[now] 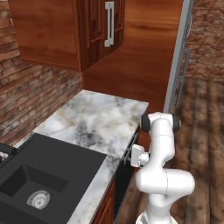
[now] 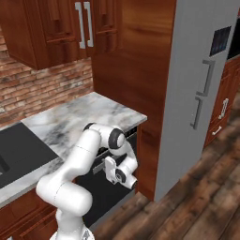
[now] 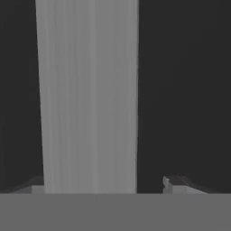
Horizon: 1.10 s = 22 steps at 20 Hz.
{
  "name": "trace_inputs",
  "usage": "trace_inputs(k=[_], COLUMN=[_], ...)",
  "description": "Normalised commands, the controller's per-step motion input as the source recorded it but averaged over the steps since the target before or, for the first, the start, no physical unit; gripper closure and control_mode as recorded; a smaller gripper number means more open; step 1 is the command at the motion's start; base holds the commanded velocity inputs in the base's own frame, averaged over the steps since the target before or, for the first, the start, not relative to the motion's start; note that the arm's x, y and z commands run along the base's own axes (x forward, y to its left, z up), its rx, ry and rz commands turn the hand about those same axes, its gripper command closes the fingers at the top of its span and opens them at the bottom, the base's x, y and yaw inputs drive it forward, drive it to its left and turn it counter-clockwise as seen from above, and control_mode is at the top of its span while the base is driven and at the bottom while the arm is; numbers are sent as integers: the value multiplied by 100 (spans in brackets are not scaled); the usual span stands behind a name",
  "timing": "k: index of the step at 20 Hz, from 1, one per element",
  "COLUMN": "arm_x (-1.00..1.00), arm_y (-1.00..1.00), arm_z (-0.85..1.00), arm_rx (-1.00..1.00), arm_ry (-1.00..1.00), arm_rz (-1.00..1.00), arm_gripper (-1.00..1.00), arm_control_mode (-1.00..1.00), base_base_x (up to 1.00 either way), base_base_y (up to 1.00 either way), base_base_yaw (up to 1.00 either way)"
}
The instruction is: Open the dishwasher door and pull out the top rack.
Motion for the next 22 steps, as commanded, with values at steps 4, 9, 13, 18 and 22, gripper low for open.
trace_inputs(k=[4,9,13,18,22], arm_x=[2,0,0,0,0], arm_y=[-16,-88,-100,-100,-100], arm_z=[-32,-43,-59,-76,-85], arm_rx=[-4,0,0,0,-3], arm_ry=[23,24,24,25,25], arm_rz=[0,0,0,0,0], arm_gripper=[100,100,100,100,100], arm_control_mode=[-100,-100,-100,-100,-100], base_base_x=[0,0,0,0,0], base_base_y=[0,0,0,0,0], base_base_yaw=[0,0,0,0,0])
